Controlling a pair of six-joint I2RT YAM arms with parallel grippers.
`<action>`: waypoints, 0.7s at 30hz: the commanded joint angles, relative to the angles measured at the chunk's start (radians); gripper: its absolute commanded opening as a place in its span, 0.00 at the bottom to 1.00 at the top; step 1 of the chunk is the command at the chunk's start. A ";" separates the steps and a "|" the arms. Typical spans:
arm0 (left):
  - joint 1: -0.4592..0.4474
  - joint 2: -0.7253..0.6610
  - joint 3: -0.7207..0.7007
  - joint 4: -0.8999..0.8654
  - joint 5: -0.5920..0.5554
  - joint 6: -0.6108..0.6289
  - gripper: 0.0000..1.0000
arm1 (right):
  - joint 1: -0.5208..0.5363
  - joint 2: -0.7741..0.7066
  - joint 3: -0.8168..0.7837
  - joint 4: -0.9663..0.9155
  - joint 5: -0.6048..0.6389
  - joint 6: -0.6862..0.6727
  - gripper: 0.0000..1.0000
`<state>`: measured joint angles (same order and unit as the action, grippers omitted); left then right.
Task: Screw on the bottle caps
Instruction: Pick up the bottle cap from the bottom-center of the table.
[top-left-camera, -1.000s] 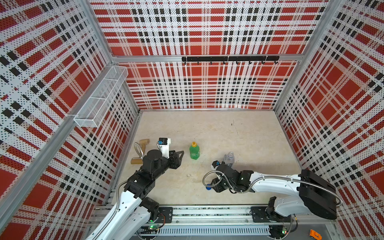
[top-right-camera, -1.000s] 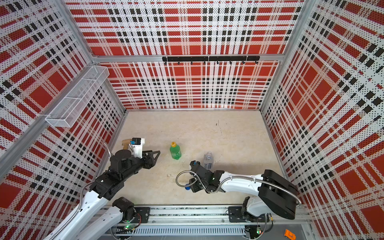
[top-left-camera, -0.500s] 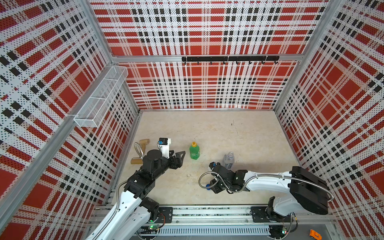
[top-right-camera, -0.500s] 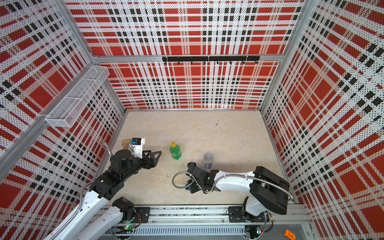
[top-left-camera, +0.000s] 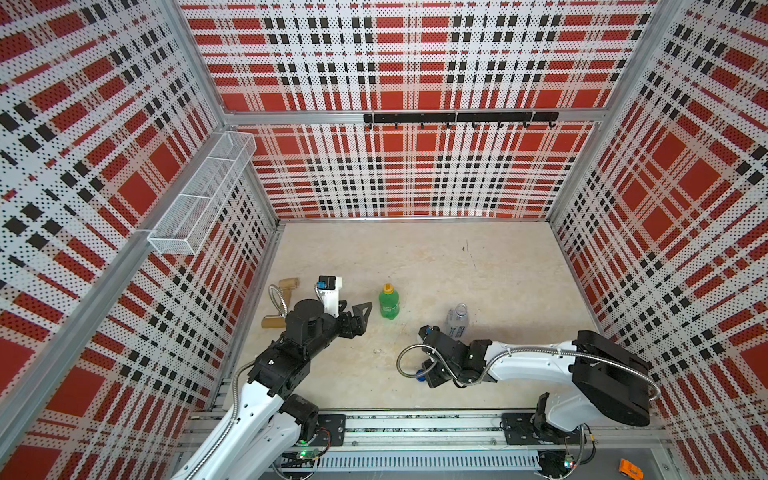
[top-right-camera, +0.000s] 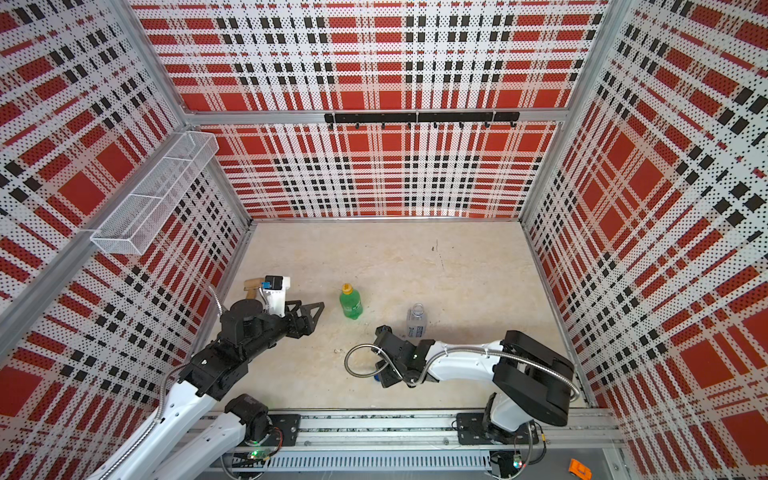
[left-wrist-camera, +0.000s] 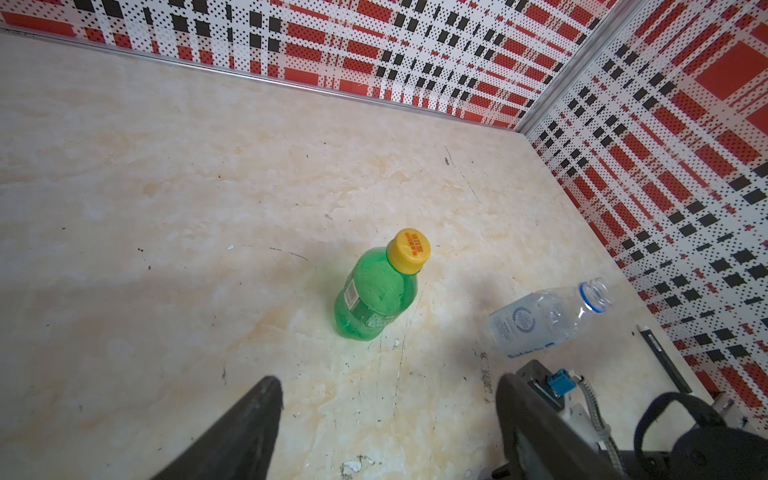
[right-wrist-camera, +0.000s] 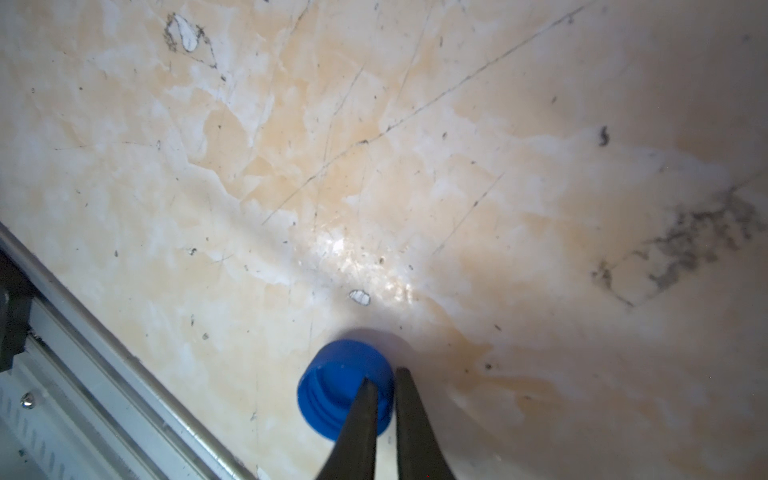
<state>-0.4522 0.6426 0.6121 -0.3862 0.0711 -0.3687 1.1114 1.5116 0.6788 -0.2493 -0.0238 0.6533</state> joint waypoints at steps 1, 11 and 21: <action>-0.004 0.001 0.016 0.007 0.002 0.010 0.85 | 0.006 0.008 0.002 0.031 0.013 -0.001 0.07; -0.059 0.017 0.030 0.009 0.109 0.063 0.95 | 0.005 -0.088 -0.044 0.092 0.043 -0.007 0.00; -0.188 -0.049 -0.047 0.202 0.257 -0.328 0.99 | 0.007 -0.485 -0.125 0.243 0.128 -0.068 0.00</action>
<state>-0.6209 0.6102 0.6006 -0.3122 0.2501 -0.4919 1.1118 1.1351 0.5655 -0.1181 0.0406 0.6193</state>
